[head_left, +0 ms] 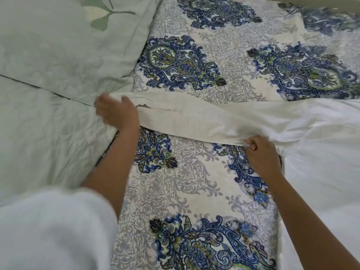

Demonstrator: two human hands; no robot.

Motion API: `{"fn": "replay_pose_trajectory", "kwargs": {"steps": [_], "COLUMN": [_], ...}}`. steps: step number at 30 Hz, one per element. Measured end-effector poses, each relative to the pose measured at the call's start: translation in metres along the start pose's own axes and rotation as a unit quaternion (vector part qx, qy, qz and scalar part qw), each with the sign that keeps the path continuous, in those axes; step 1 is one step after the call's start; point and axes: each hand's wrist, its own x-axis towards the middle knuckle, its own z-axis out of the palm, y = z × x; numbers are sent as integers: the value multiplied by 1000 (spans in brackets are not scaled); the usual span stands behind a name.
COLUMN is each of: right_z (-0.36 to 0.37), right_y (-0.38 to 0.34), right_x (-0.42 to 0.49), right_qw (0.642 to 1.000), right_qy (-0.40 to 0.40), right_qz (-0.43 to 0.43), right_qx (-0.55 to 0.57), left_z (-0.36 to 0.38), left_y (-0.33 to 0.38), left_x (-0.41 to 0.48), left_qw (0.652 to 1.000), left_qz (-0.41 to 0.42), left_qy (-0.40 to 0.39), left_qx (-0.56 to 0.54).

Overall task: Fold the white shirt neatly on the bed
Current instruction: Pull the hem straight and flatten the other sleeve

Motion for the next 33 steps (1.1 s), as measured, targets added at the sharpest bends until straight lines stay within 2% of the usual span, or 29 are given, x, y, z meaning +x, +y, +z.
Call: {"fn": "replay_pose_trajectory", "kwargs": {"steps": [1, 3, 5, 6, 8, 11, 17, 20, 22, 23, 24, 25, 27, 28, 29, 31, 32, 33], "right_z": [0, -2, -7, -8, -8, -5, -12, -29, -46, -55, -64, -72, -89, -97, -105, -116, -121, -126], "right_y": [2, 2, 1, 1, 3, 8, 8, 12, 23, 30, 36, 42, 55, 61, 67, 76, 79, 84], "right_x": [0, 2, 6, 8, 10, 13, 10, 10, 20, 29, 40, 50, 71, 80, 89, 108, 118, 129], "right_qw": [1000, 999, 996, 994, 992, 991, 988, 971, 961, 954, 949, 949, 963, 970, 974, 982, 986, 989], "right_qy": [0, -6, -19, -23, -24, -31, -71, -22, 54, 90, 122, 149, 187, 195, 192, 166, 149, 128], "right_qz": [-3, 10, 23, 27, 33, 37, 24, 34, 61, 83, 103, 116, 120, 112, 104, 85, 73, 56], "right_qx": [13, 42, 85, 105, 123, 124, 134, 235, 264, 272, 272, 253, 152, 96, 54, 9, -14, -41], "left_z": [0, 2, 6, 6, 3, -5, 3, 0, 8, 17, 29, 41, 67, 80, 92, 109, 113, 115], "left_y": [-8, -21, -25, -21, -14, -27, -37, -17, 1, 13, 25, 39, 67, 79, 92, 115, 126, 136], "left_x": [-16, -35, -25, -15, 0, 4, -11, -36, -63, -79, -95, -109, -134, -142, -148, -149, -145, -140], "left_qw": [989, 912, 831, 821, 836, 865, 916, 970, 992, 998, 993, 971, 886, 841, 813, 809, 807, 790], "left_qz": [-116, -282, -345, -340, -337, -362, -272, -207, -97, -1, 109, 219, 403, 458, 483, 450, 418, 391], "left_qy": [3, -35, -88, -124, -158, -88, -22, 69, 73, 35, -22, -88, -229, -278, -304, -338, -378, -440], "left_qx": [-96, -297, -428, -442, -403, -335, -294, -109, -44, -45, -49, -45, 18, 70, 120, 172, 176, 171]}}
